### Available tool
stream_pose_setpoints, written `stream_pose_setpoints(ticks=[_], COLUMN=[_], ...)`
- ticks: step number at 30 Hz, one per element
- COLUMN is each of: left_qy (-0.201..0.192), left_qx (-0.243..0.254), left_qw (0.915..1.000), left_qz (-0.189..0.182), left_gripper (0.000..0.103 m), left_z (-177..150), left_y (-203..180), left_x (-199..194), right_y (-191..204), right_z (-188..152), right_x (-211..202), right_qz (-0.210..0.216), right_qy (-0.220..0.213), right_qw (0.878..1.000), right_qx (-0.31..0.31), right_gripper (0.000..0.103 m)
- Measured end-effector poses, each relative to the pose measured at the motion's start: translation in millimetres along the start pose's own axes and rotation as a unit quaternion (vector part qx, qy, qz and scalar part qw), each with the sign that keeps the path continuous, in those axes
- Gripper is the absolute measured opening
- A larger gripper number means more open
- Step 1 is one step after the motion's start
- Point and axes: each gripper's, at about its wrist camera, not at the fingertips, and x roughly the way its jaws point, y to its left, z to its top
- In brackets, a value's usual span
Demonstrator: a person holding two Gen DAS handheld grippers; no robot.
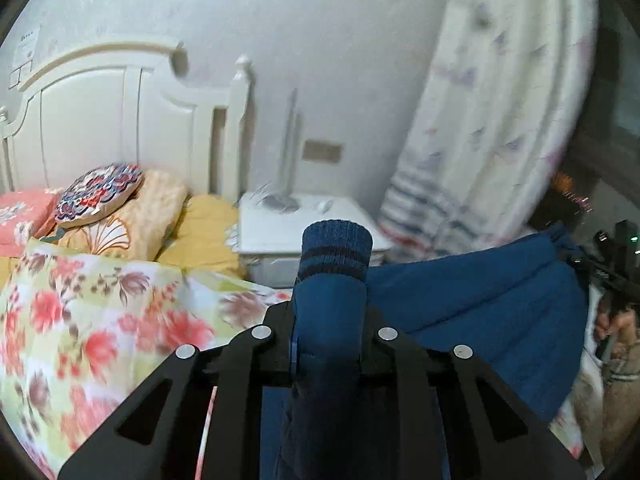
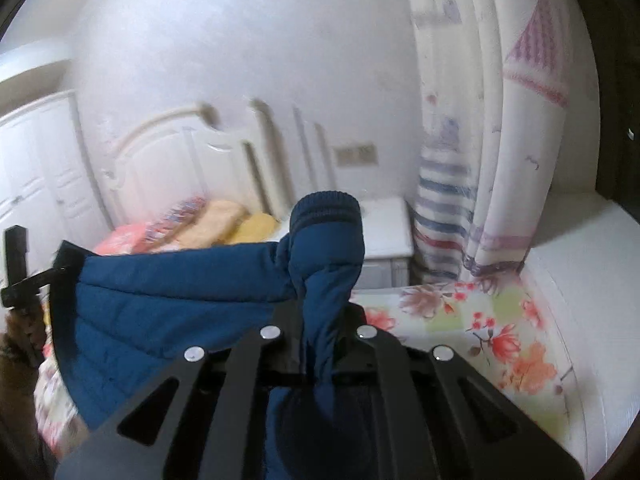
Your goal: Fold large clothes
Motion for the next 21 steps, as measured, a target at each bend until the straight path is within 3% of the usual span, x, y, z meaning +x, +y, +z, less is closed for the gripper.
stream_pose_setpoints(ticks=[2,4,6,7,11,14,16,17,18,20,21], left_qy=[0.058,0.113,0.155,0.152,0.123,0.097,0.109,0.129,0.148,0.160,0.161], left_qx=[-0.024,-0.026,-0.019,-0.018,0.003,0.012,0.009,0.015,0.017,0.022,0.023], left_qw=[0.9977,0.9914,0.9834,0.9814,0.9845,0.9881,0.9856,0.9818,0.9784,0.9745,0.9725], left_qz=[0.024,0.061,0.093,0.116,0.125,0.119,0.129,0.139,0.143,0.156,0.167], left_gripper=[0.019,0.020,0.021,0.021,0.021,0.021,0.021,0.021,0.024,0.029,0.039], left_z=[0.2,-29.2,-67.8,-78.0,-64.7,-49.3,-52.0,-61.7,-70.4,-74.2,-72.0], left_y=[17.4,26.4,27.1,26.9,26.7,23.2,24.9,26.1,22.9,19.3,19.0], left_x=[58.3,120.8,162.3,169.0,152.3,136.0,148.5,161.5,170.5,179.6,178.8], right_y=[-15.3,-29.5,-47.5,-52.4,-53.1,-52.6,-52.5,-52.0,-52.4,-56.1,-54.4], right_z=[-4.5,-32.2,-75.7,-80.2,-72.6,-57.5,-55.2,-61.5,-73.3,-78.4,-75.9], right_x=[54.4,107.6,148.8,147.1,136.2,116.2,119.0,129.4,146.5,151.4,150.1], right_qz=[-0.020,-0.056,-0.071,-0.060,-0.061,-0.042,-0.040,-0.050,-0.059,-0.058,-0.066], right_qy=[0.062,0.123,0.173,0.160,0.150,0.114,0.116,0.133,0.165,0.165,0.169], right_qw=[0.997,0.990,0.980,0.982,0.983,0.989,0.989,0.987,0.983,0.982,0.981], right_qx=[0.035,0.041,0.067,0.083,0.081,0.086,0.084,0.072,0.056,0.072,0.066], right_gripper=[0.007,0.007,0.017,0.017,0.011,0.010,0.010,0.014,0.029,0.032,0.036])
